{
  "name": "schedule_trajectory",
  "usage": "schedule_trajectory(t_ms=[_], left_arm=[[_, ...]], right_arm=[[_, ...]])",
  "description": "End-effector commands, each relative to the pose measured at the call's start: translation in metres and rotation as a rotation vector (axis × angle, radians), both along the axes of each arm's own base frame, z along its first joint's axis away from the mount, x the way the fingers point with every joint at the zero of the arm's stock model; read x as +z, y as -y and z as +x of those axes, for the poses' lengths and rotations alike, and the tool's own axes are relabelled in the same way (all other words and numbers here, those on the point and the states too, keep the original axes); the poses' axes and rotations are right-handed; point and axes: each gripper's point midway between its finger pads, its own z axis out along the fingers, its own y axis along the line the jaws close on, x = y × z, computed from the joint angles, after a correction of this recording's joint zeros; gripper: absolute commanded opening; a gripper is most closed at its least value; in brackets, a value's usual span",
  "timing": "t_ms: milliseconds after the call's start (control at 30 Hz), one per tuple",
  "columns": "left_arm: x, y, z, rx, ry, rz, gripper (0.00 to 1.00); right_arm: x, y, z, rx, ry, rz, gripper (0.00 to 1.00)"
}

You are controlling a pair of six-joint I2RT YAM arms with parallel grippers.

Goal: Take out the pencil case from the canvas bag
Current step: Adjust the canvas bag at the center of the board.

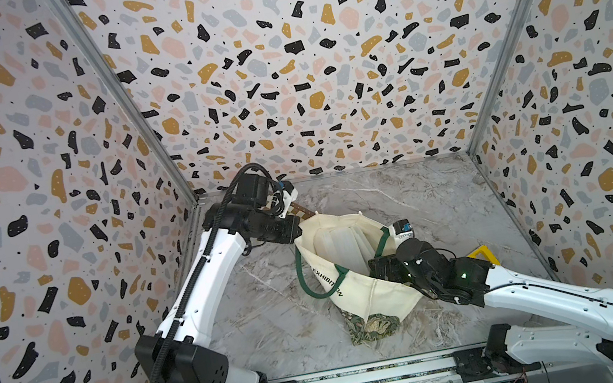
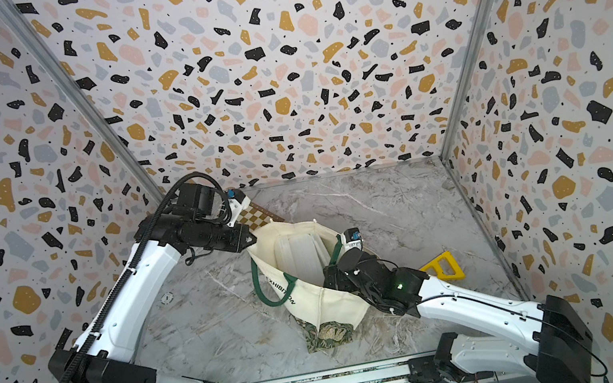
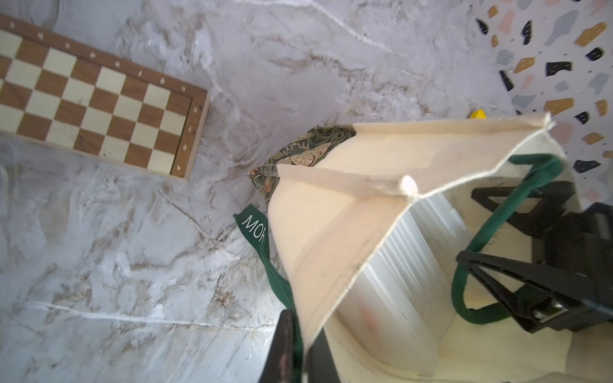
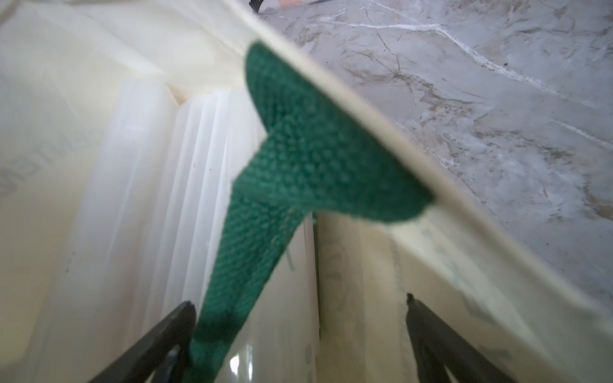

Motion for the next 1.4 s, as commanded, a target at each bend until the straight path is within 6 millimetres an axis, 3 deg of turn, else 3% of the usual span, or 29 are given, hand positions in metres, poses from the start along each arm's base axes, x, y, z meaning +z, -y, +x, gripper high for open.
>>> schedule_trajectory(t_ms=[0, 133, 400, 600, 733, 967, 1133, 1233, 1367], left_arm=[[0.064, -0.004, 0.022, -0.003, 0.226, -0.035, 0.00], [0.074, 0.000, 0.025, -0.034, 0.226, -0.036, 0.00], [0.073, 0.021, 0.015, -0.186, 0.173, -0.101, 0.00], [0.083, 0.032, 0.007, -0.304, 0.154, -0.131, 0.00], [0.072, 0.036, -0.001, -0.349, 0.125, -0.140, 0.00], [0.051, 0.032, -0.023, -0.370, 0.164, -0.141, 0.00], [0.046, 0.037, -0.042, -0.408, 0.198, -0.127, 0.00], [0.046, 0.040, -0.047, -0.431, 0.216, -0.106, 0.00], [0.055, 0.041, -0.047, -0.449, 0.242, -0.070, 0.00]], right_arm=[[-0.012, 0.004, -0.016, 0.034, -0.009, -0.035, 1.00], [-0.006, -0.031, -0.035, 0.132, 0.024, -0.008, 1.00], [-0.001, -0.097, -0.063, 0.295, 0.056, -0.020, 1.00], [-0.012, -0.124, -0.068, 0.342, 0.032, -0.015, 0.99], [-0.011, -0.116, -0.064, 0.312, 0.037, -0.060, 1.00], [0.006, -0.060, -0.046, 0.199, 0.036, 0.028, 1.00], [0.044, -0.024, -0.036, 0.134, 0.117, 0.142, 1.00], [0.069, -0.024, -0.038, 0.152, 0.160, 0.186, 0.99], [0.094, -0.052, -0.050, 0.255, 0.177, 0.237, 1.00]])
